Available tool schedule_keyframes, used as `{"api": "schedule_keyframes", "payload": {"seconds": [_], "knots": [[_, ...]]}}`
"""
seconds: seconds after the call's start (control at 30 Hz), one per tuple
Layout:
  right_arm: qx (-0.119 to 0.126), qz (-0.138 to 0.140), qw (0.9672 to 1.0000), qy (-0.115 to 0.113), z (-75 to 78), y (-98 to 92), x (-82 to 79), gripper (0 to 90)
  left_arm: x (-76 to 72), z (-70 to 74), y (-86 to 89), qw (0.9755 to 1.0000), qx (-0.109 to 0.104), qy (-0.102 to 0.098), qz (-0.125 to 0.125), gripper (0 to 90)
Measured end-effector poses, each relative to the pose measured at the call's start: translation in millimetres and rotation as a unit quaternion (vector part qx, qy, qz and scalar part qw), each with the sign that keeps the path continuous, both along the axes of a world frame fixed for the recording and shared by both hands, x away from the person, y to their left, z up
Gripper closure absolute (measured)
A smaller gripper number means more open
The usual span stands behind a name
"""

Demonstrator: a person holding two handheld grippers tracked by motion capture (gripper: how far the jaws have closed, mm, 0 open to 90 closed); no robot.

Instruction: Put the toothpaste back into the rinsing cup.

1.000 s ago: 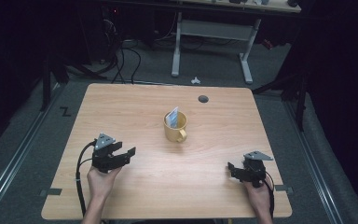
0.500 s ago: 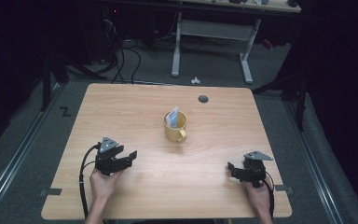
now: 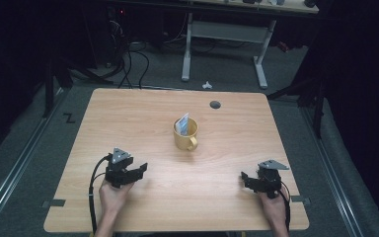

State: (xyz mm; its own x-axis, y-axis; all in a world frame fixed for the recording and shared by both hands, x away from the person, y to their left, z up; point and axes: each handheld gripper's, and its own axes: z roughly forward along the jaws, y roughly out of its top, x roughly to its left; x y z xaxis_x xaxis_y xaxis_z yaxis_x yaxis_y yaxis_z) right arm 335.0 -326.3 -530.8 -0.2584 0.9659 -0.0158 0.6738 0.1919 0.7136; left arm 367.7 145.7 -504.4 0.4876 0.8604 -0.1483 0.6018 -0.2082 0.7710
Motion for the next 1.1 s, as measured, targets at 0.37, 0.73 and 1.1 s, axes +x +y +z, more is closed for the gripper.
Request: {"api": "schedule_keyframes", "payload": {"seconds": [0.37, 0.73, 1.1], "knots": [[0.0, 0.0, 1.0, 0.0, 0.0, 0.0, 0.0, 21.4, 1.3, -12.6, -3.4, 0.9999, 0.012, 0.011, 0.006, 38.3], [0.0, 0.0, 1.0, 0.0, 0.0, 0.0, 0.0, 21.4, 3.2, -20.7, -8.2, 0.9995, 0.028, 0.01, 0.013, 38.6], [0.0, 0.0, 1.0, 0.0, 0.0, 0.0, 0.0, 21.4, 2.7, -28.8, -17.9, 0.9973, 0.071, -0.002, 0.018, 38.2]]}}
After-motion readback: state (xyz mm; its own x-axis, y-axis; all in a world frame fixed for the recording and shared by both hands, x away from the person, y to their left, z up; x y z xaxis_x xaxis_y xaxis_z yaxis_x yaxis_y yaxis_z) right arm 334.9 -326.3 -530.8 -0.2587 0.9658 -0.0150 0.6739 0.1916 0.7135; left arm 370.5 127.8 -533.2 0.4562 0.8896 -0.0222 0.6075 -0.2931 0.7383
